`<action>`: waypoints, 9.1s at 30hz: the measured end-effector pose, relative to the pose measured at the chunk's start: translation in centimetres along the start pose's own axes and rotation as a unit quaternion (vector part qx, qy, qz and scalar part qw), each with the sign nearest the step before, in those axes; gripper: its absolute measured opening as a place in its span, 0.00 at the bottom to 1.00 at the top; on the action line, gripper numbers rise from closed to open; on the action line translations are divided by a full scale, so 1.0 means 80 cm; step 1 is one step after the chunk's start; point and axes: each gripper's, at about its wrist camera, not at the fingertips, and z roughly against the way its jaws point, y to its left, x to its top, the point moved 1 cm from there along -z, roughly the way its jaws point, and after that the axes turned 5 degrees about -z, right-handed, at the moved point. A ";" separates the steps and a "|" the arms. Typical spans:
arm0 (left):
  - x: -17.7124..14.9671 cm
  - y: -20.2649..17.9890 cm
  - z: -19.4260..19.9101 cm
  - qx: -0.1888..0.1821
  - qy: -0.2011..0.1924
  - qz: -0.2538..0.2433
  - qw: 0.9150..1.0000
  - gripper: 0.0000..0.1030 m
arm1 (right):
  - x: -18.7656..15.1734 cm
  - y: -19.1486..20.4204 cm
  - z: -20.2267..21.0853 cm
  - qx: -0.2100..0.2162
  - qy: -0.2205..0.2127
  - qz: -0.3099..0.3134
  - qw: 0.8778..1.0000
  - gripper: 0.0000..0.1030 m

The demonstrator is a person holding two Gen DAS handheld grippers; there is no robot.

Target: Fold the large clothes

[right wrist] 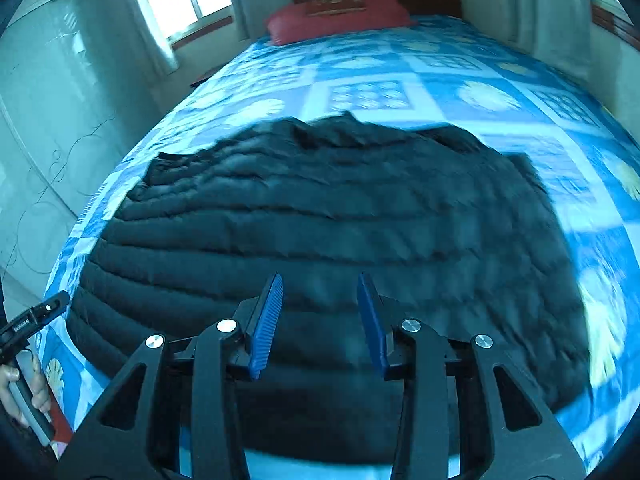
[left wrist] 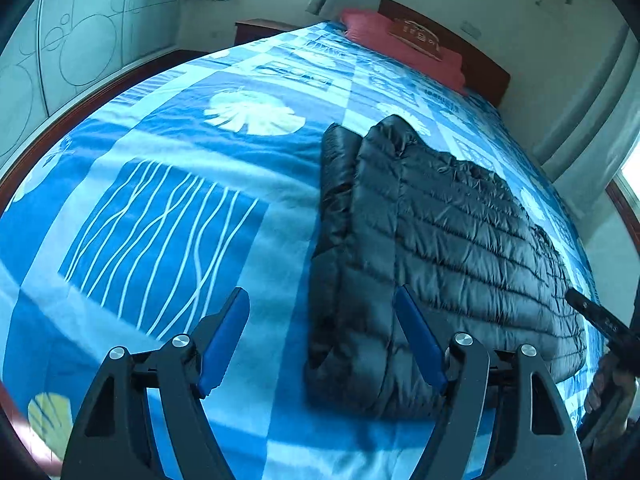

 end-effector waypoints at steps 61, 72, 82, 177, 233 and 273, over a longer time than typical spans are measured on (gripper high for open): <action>0.092 -0.105 -0.061 -0.011 0.055 -0.120 0.991 0.18 | -0.007 0.007 -0.018 -0.022 -0.033 0.016 0.999 0.55; 0.101 -0.314 0.005 -0.066 -0.012 -0.238 0.969 0.18 | -0.023 -0.115 0.101 -0.073 -0.088 -0.026 0.993 0.66; 0.047 -0.468 -0.047 -0.118 0.018 -0.309 0.944 0.18 | -0.037 -0.227 0.146 -0.141 -0.096 -0.091 0.981 0.66; -0.069 -0.393 -0.107 -0.084 0.054 -0.224 0.970 0.61 | -0.066 -0.240 0.057 -0.084 0.009 -0.061 0.995 0.30; 0.051 -0.415 -0.166 -0.069 0.036 -0.170 0.982 0.66 | 0.064 -0.250 0.015 -0.079 -0.044 -0.045 0.995 0.39; 0.007 -0.314 -0.217 -0.285 0.124 0.181 0.933 0.81 | 0.016 -0.345 -0.049 0.170 -0.001 -0.304 0.937 0.48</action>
